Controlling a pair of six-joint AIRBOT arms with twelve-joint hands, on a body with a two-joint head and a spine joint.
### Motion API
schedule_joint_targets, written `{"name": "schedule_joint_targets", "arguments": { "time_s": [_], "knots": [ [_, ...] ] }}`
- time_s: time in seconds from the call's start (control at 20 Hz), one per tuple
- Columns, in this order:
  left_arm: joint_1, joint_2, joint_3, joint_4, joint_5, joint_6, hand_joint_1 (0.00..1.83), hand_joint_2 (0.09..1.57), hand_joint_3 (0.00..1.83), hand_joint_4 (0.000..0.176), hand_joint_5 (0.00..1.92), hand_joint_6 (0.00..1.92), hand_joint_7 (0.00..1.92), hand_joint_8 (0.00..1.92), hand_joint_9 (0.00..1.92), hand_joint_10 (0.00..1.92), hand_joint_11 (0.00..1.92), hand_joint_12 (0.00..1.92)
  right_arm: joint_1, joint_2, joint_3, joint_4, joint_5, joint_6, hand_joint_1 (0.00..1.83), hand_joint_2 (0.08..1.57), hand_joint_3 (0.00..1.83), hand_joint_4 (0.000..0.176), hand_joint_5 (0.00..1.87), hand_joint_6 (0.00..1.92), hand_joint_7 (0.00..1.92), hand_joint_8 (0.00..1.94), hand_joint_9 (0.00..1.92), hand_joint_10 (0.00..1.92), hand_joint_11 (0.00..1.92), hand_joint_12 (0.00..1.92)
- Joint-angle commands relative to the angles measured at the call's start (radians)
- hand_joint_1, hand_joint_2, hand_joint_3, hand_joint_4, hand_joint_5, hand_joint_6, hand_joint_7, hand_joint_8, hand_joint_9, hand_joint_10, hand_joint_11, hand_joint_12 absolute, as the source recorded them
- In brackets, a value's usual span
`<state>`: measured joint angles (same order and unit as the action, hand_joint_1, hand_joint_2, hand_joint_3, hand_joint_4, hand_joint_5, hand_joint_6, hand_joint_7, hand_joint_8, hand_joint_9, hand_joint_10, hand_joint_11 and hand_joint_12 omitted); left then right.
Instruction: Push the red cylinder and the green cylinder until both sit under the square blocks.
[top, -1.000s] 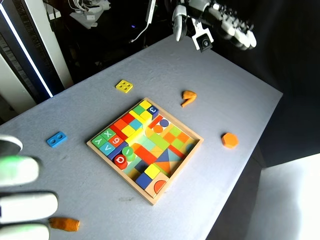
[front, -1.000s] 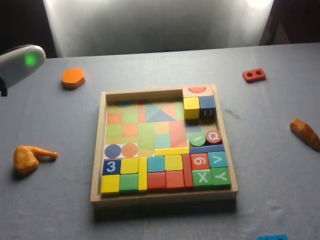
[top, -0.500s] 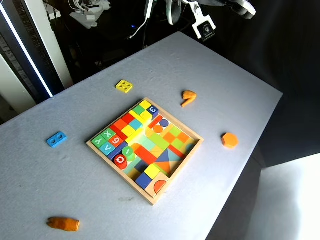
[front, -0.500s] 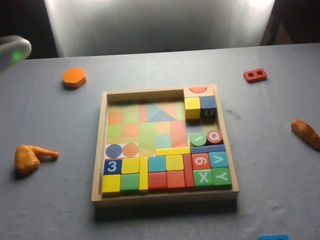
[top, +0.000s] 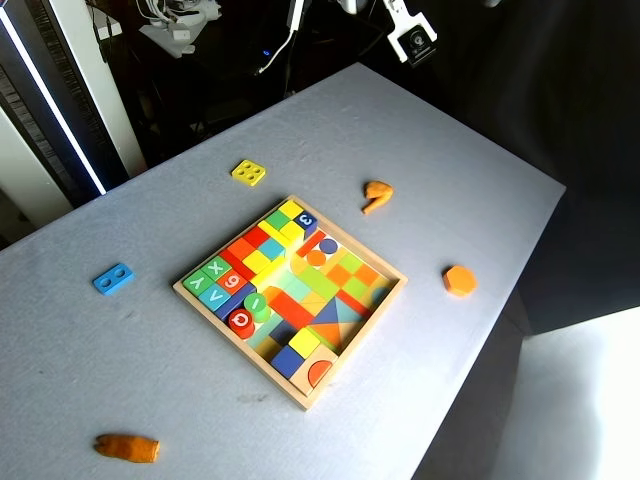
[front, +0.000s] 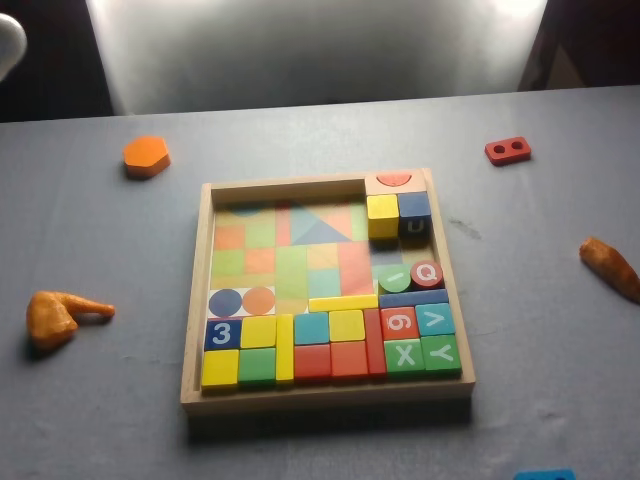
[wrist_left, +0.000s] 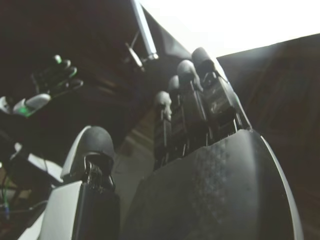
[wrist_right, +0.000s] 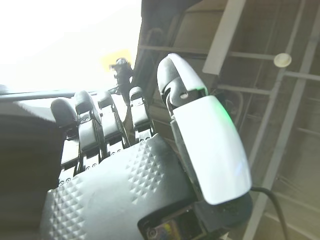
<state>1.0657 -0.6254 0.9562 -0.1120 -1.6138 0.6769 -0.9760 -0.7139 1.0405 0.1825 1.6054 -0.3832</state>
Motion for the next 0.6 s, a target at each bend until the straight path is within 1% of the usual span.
{"name": "schedule_joint_targets", "arguments": {
  "time_s": [0.0, 0.05, 0.1, 0.15, 0.2, 0.25, 0.3, 0.35, 0.4, 0.45, 0.5, 0.55],
  "knots": [
    [-0.011, 0.008, -0.002, -0.025, -0.128, 0.003, 0.30, 1.41, 0.00, 0.006, 0.27, 0.00, 0.27, 0.00, 0.34, 0.00, 0.17, 0.58, 0.005, 0.011, -0.001, 0.056, 0.128, -0.002, 0.20, 1.50, 0.02, 0.000, 0.28, 0.65, 0.60, 0.32, 0.46, 0.93, 0.19, 1.57],
    [-0.014, 0.017, -0.009, -0.025, -0.146, 0.004, 0.29, 1.41, 0.00, 0.006, 0.27, 0.00, 0.27, 0.00, 0.34, 0.00, 0.16, 0.62, 0.010, 0.027, -0.018, 0.041, 0.128, -0.017, 0.55, 1.53, 0.01, 0.000, 0.32, 1.67, 0.58, 0.61, 0.53, 1.01, 0.27, 1.62],
    [-0.020, 0.024, -0.017, -0.019, -0.149, 0.008, 0.29, 1.41, 0.00, 0.006, 0.27, 0.00, 0.27, 0.00, 0.34, 0.00, 0.15, 0.63, 0.010, 0.035, -0.027, 0.035, 0.128, -0.019, 0.54, 1.56, 0.08, 0.000, 0.10, 1.39, 0.56, 0.76, 0.58, 1.02, 0.32, 1.63],
    [-0.041, 0.029, -0.022, 0.002, -0.149, 0.011, 0.29, 1.41, 0.00, 0.006, 0.27, 0.00, 0.27, 0.00, 0.34, 0.00, 0.15, 0.64, 0.010, 0.039, -0.031, 0.028, 0.128, -0.015, 0.57, 1.57, 0.16, 0.000, 0.02, 0.68, 0.46, 0.80, 0.62, 1.04, 0.28, 1.66],
    [-0.056, 0.026, -0.022, 0.015, -0.149, 0.011, 0.29, 1.41, 0.00, 0.006, 0.27, 0.00, 0.27, 0.00, 0.34, 0.00, 0.15, 0.64, 0.008, 0.039, -0.031, 0.028, 0.128, -0.010, 0.66, 1.54, 0.05, 0.000, 0.27, 1.67, 0.56, 1.01, 0.64, 1.14, 0.32, 1.73],
    [-0.060, 0.022, -0.017, 0.015, -0.147, 0.010, 0.29, 1.41, 0.00, 0.006, 0.27, 0.00, 0.27, 0.00, 0.34, 0.00, 0.15, 0.64, 0.006, 0.039, -0.030, 0.028, 0.123, -0.007, 0.67, 1.54, 0.02, 0.000, 0.34, 1.87, 0.67, 1.35, 0.66, 1.38, 0.43, 1.79],
    [-0.062, 0.020, -0.014, 0.013, -0.139, 0.006, 0.29, 1.41, 0.00, 0.006, 0.27, 0.00, 0.27, 0.00, 0.34, 0.00, 0.15, 0.64, 0.009, 0.040, -0.029, 0.028, 0.120, -0.001, 0.18, 1.57, 0.16, 0.000, 0.43, 1.75, 0.73, 1.46, 0.70, 1.44, 0.53, 1.75],
    [-0.063, 0.023, -0.017, 0.014, -0.136, 0.000, 0.29, 1.41, 0.00, 0.006, 0.27, 0.00, 0.27, 0.00, 0.34, 0.00, 0.15, 0.64, 0.010, 0.041, -0.029, 0.028, 0.118, 0.001, 0.04, 1.57, 0.16, 0.000, 0.59, 1.65, 0.89, 1.42, 0.87, 1.44, 0.71, 1.73],
    [-0.063, 0.024, -0.018, 0.014, -0.133, 0.001, 0.29, 1.41, 0.00, 0.006, 0.27, 0.00, 0.27, 0.00, 0.34, 0.00, 0.15, 0.64, 0.009, 0.042, -0.029, 0.028, 0.118, 0.005, 0.04, 1.57, 0.13, 0.000, 0.59, 1.80, 0.94, 1.59, 1.00, 1.55, 0.83, 1.76],
    [-0.063, 0.024, -0.019, 0.014, -0.133, 0.001, 0.29, 1.41, 0.00, 0.006, 0.27, 0.00, 0.27, 0.00, 0.34, 0.00, 0.15, 0.65, 0.009, 0.043, -0.030, 0.028, 0.118, 0.006, 0.47, 1.51, 0.07, 0.009, 0.43, 1.90, 0.88, 1.71, 0.98, 1.68, 0.81, 1.82],
    [-0.063, 0.024, -0.020, 0.014, -0.133, 0.001, 0.29, 1.41, 0.00, 0.006, 0.27, 0.00, 0.27, 0.00, 0.34, 0.00, 0.15, 0.65, 0.009, 0.044, -0.032, 0.028, 0.118, 0.006, 0.62, 1.51, 0.05, 0.000, 0.39, 1.92, 0.80, 1.80, 0.92, 1.81, 0.78, 1.89],
    [-0.061, 0.026, -0.022, 0.014, -0.133, 0.001, 0.29, 1.41, 0.00, 0.006, 0.27, 0.00, 0.27, 0.00, 0.34, 0.00, 0.15, 0.65, 0.009, 0.044, -0.032, 0.028, 0.118, 0.006, 0.66, 1.51, 0.03, 0.000, 0.39, 1.92, 0.80, 1.84, 0.89, 1.85, 0.75, 1.91]
  ]
}}
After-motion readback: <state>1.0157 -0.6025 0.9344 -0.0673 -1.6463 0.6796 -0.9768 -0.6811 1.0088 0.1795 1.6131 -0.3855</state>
